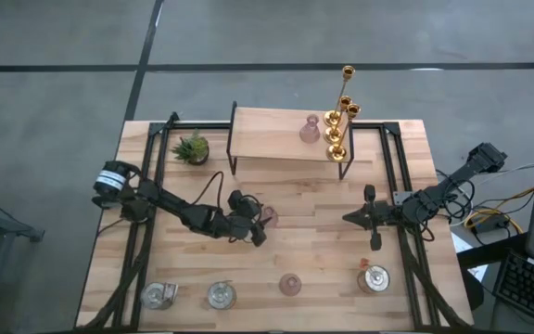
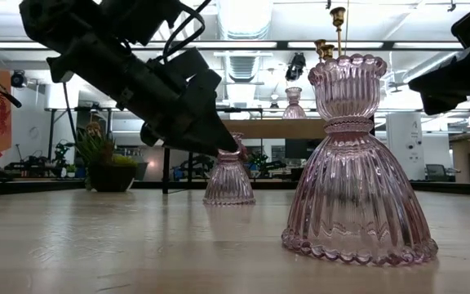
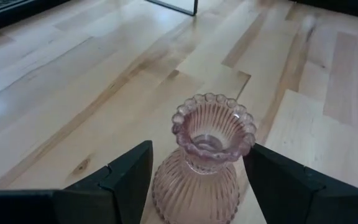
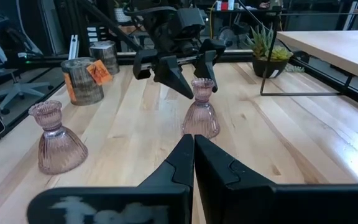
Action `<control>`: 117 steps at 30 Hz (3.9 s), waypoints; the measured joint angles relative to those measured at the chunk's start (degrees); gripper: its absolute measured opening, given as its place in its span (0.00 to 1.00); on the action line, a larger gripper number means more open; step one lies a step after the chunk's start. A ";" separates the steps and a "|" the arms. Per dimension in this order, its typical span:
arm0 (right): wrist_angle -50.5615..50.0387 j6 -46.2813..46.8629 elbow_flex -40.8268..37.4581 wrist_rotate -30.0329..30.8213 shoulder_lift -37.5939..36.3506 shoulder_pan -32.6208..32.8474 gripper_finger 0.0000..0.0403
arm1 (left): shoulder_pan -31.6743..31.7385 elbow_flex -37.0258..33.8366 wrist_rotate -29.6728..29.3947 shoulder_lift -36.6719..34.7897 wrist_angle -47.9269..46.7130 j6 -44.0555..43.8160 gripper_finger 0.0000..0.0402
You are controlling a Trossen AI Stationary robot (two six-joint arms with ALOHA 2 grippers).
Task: Pick & Place candle stick holders
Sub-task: Align the top red candle holder on the shelf with the red candle holder
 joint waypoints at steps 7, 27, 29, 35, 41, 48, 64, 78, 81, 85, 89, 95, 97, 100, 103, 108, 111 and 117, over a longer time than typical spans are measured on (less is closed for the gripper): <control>-0.12 0.00 0.00 0.00 0.00 0.00 0.02 | 1.30 0.02 2.59 1.13 3.84 2.57 0.63; -0.68 0.00 0.00 0.00 0.00 0.00 0.02 | 1.67 0.00 2.57 1.42 4.64 5.03 0.35; -0.71 0.00 0.00 0.00 0.00 0.00 0.02 | 1.67 0.00 2.33 1.42 4.66 5.03 0.35; -0.75 0.00 0.00 0.00 0.00 0.00 0.02 | 1.67 -0.07 2.19 1.42 7.22 6.45 0.38; -0.75 0.00 0.00 0.00 0.00 0.00 0.02 | 2.28 0.42 2.16 1.42 11.24 6.95 0.36; -0.73 -0.01 0.00 0.02 -0.02 0.00 0.02 | 5.11 5.35 2.87 1.42 10.73 7.18 0.37; -0.90 0.00 0.00 0.02 -0.02 -0.02 0.02 | 15.72 33.21 5.81 0.98 -18.52 17.06 0.37; -0.97 0.00 0.02 -0.37 -0.02 -0.02 0.02 | 29.56 43.93 5.87 0.81 -25.50 22.18 0.37; -0.97 -0.01 0.00 -0.37 -0.02 -0.02 0.02 | 33.02 43.63 7.60 1.00 -23.31 21.78 0.37; -0.97 -0.41 0.02 -0.37 0.00 -0.02 0.02 | 36.90 43.63 15.04 2.88 -18.98 21.42 0.37; -0.97 -0.64 0.02 -0.17 0.00 -0.02 0.02 | 39.39 43.64 16.78 5.47 -17.87 21.59 0.37; -0.97 -0.96 0.02 0.02 0.00 -0.02 0.02 | 41.48 44.06 18.29 8.63 -15.92 21.97 0.37; -0.99 -1.12 0.02 0.07 0.00 -0.02 0.02 | 41.56 44.06 19.81 9.64 -14.26 23.15 0.37; -1.04 -1.44 0.02 0.52 -0.02 -0.01 0.02 | 41.71 44.09 22.20 10.75 -12.41 23.79 0.37; -1.32 -1.60 0.02 0.70 0.00 -0.02 0.02 | 41.78 44.15 22.91 11.80 -10.91 24.04 0.37; -1.39 -1.60 0.02 0.93 0.04 -0.02 0.02 | 41.85 44.60 23.47 13.08 -10.23 23.50 0.37; -1.40 -1.78 0.02 1.01 0.06 -0.02 0.02 | 41.88 44.61 26.78 13.87 -8.84 23.66 0.37; -1.39 -1.95 0.02 1.07 0.05 0.00 0.02 | 41.84 44.70 27.93 14.56 -7.63 23.64 0.37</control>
